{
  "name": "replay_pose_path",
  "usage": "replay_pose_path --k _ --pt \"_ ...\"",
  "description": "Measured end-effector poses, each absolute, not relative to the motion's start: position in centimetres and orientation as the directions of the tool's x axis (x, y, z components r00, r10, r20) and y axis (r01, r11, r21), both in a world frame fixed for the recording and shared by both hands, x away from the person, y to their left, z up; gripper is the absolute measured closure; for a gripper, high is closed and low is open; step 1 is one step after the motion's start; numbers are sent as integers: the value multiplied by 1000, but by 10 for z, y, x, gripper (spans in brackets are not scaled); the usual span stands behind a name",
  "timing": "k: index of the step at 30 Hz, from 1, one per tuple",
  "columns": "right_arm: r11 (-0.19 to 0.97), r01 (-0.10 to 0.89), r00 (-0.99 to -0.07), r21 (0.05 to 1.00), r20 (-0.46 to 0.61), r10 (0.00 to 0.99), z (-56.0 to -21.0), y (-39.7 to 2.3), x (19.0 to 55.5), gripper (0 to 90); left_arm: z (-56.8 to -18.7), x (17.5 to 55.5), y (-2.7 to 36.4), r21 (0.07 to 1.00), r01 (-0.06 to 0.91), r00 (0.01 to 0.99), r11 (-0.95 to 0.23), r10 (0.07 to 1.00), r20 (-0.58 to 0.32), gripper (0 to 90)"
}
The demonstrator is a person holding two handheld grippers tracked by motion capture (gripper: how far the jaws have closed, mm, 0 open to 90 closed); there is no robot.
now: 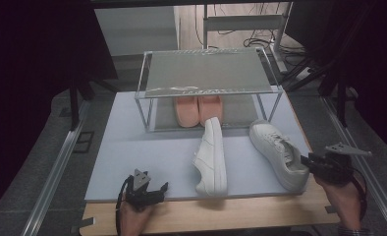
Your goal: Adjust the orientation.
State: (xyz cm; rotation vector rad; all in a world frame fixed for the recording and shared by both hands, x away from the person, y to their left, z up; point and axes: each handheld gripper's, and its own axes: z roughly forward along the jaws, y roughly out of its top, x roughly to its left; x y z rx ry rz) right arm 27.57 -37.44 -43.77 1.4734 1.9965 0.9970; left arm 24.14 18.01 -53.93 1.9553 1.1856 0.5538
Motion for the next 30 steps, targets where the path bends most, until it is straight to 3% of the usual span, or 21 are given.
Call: replay_pose_path --k 5,11,18,22,30 --pt "170 647 -314 743 56 948 -447 -373 292 630 -539 241 180 792 547 473 -272 881 -24 124" --pt "160 667 -306 728 72 949 -448 -371 294 788 -539 241 180 792 547 473 -272 881 -24 124" --pt "191 673 -325 715 53 944 -444 -371 280 801 -539 241 180 792 547 473 -272 881 -24 124" --pt "194 671 -328 716 51 943 -444 -373 275 770 -539 241 180 792 547 473 -272 881 -24 124" --pt "189 644 -347 741 63 936 -431 -370 273 602 -539 241 180 791 548 472 -273 881 -23 124"
